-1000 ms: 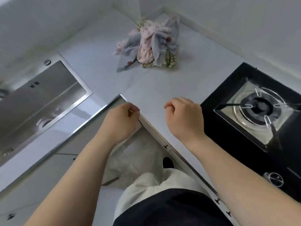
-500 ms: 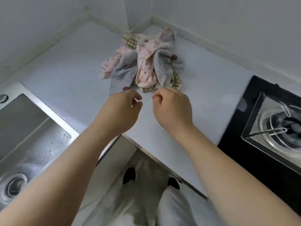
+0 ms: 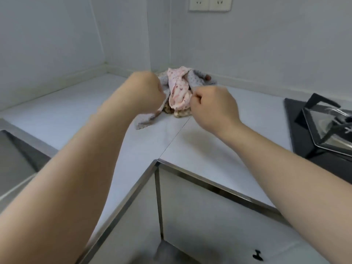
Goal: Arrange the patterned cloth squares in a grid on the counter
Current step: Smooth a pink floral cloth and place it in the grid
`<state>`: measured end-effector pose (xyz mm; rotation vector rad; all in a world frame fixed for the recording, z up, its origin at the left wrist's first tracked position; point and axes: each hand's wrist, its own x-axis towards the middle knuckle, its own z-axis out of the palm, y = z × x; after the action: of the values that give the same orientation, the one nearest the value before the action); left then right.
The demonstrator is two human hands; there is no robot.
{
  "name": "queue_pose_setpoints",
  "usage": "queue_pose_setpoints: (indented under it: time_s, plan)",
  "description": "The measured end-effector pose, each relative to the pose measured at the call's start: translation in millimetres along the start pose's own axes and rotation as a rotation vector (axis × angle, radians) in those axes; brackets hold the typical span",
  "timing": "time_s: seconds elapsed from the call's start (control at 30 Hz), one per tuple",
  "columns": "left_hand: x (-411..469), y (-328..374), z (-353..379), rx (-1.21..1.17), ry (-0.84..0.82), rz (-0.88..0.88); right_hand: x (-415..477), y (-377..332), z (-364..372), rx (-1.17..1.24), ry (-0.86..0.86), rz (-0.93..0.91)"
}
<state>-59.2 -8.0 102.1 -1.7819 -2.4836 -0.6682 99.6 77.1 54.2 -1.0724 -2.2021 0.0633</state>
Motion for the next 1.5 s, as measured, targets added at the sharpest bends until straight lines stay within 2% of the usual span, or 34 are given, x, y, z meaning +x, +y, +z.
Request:
queue_pose_setpoints:
  time_s: [0.23, 0.4, 0.63, 0.73, 0.93, 1.03, 1.1, 1.23, 1.37, 1.5]
  plan:
    - [-13, 6, 0, -0.198, 0.002, 0.154, -20, -24, -28, -0.164, -0.068, 0.061]
    - [5, -13, 42, -0.322, 0.093, 0.122, -22, -15, -18, -0.124, -0.083, 0.096]
    - [26, -27, 93, -0.175, 0.043, 0.181, 10, -5, 8, -0.117, -0.093, 0.12]
    - [29, -32, 100, -0.093, 0.01, 0.184, 22, -3, 22, -0.156, -0.134, 0.05]
    - [31, -42, 96, -0.216, 0.045, 0.126, 41, 21, 58, -0.28, -0.225, -0.032]
    - [32, -44, 84, -0.252, 0.085, 0.088, 53, 23, 61, -0.345, -0.178, -0.064]
    - [31, -42, 78, -0.268, 0.106, 0.099, 60, 22, 58, -0.241, -0.135, -0.054]
    - [29, -33, 70, -0.293, 0.168, 0.187, 64, 12, 36, 0.243, -0.023, -0.115]
    - [23, -22, 54, -0.272, 0.222, 0.231, 61, 3, 10, 0.625, -0.076, -0.096]
    - [18, -13, 35, -0.305, 0.299, 0.304, 62, 8, -2, 0.839, -0.03, -0.112]
